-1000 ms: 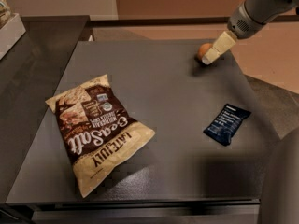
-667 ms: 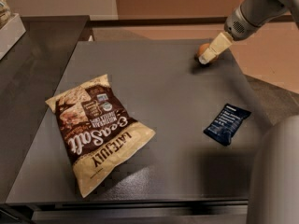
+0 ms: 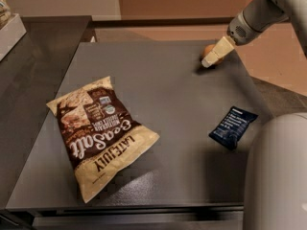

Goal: Move orange near brown chip bag

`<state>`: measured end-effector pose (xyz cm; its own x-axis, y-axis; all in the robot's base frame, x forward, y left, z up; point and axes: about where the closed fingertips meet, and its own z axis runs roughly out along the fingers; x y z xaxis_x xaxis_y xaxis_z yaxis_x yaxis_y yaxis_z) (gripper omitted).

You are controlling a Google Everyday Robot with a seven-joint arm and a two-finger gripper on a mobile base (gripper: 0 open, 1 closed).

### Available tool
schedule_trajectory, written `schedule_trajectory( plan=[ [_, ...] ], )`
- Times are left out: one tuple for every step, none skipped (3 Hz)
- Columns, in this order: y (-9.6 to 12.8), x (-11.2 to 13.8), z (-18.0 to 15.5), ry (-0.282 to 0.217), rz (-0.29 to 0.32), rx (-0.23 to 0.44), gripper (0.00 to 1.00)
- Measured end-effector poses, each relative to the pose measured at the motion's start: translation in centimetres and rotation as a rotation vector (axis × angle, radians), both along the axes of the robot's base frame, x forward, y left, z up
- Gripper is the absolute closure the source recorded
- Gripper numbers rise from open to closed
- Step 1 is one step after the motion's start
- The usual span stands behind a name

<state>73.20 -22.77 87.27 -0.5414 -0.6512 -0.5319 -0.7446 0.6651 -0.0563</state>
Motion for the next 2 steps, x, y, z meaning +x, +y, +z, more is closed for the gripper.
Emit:
schedule_trajectory(
  plan=[
    [0.07, 0.14, -0.53, 0.016, 0.007, 0.002, 0.17],
    [0.21, 0.13, -0.76, 0.029, 0.012, 0.008, 0.41]
  ],
)
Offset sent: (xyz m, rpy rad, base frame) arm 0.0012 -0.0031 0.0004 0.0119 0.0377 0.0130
